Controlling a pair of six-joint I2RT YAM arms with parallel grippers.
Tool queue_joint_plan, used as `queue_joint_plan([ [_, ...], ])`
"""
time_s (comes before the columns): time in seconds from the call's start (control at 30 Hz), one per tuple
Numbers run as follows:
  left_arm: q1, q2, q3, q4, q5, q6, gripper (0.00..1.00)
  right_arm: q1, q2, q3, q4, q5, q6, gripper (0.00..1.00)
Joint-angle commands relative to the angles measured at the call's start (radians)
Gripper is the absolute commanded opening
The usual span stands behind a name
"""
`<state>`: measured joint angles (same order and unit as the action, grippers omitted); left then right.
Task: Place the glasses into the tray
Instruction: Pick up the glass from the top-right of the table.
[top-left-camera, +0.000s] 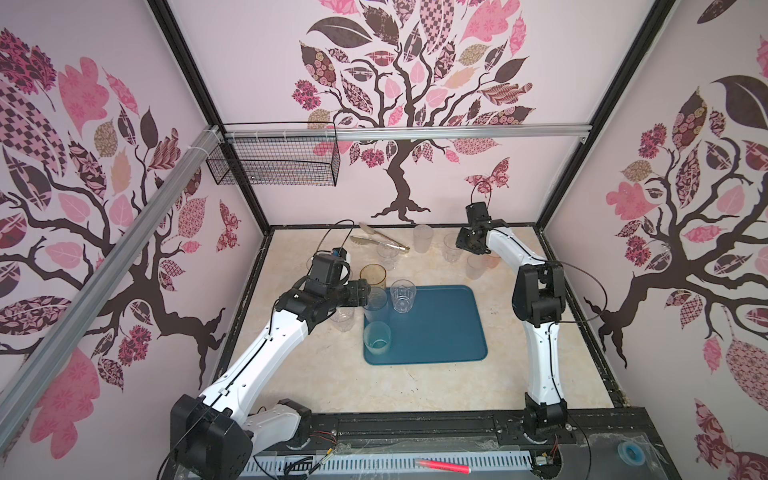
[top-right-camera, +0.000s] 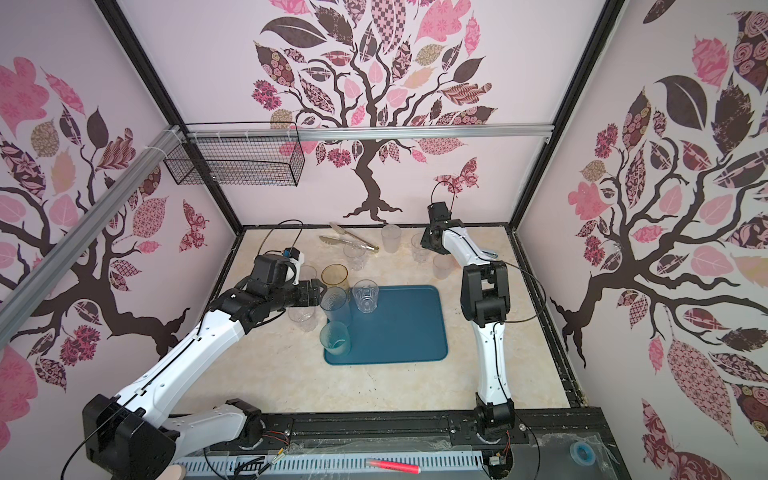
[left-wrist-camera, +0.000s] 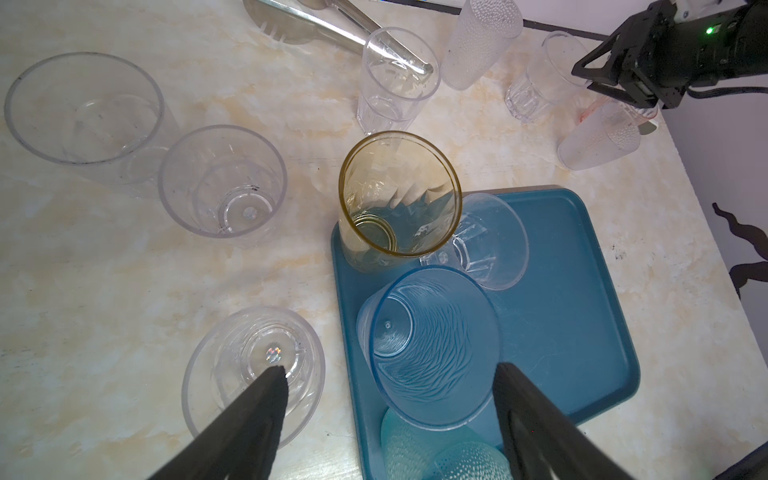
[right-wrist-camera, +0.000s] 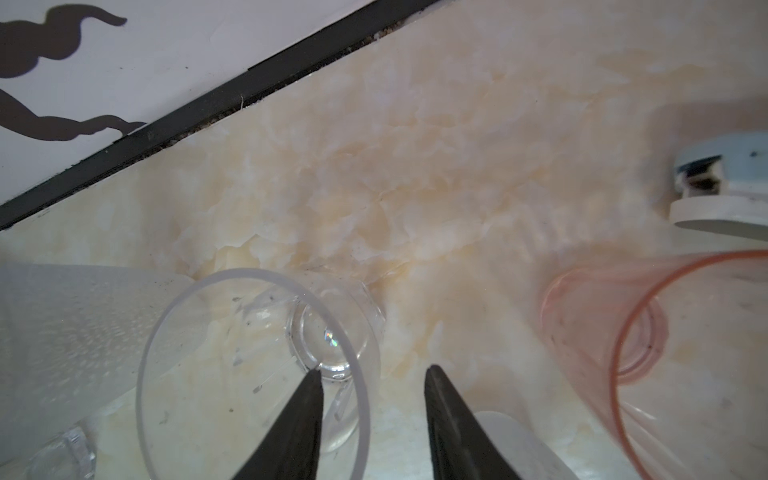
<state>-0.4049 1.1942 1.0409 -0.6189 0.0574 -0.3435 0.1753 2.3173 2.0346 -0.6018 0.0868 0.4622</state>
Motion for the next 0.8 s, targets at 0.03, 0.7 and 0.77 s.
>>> queue_joint_plan([
  [0.03, -0.003, -0.005, -0.035, 0.018, 0.004, -0.003, 0.81, 0.009, 0.028, 0.008, -0.003, 0.005, -0.017, 0.33],
  [0.7, -0.003, -0.042, -0.048, 0.038, -0.033, -0.043, 0.81, 0.056, -0.108, 0.115, -0.121, 0.061, -0.046, 0.05],
  [0.77, -0.002, -0.049, -0.037, 0.028, -0.058, -0.057, 0.81, 0.066, -0.144, 0.101, -0.135, 0.066, -0.044, 0.04],
])
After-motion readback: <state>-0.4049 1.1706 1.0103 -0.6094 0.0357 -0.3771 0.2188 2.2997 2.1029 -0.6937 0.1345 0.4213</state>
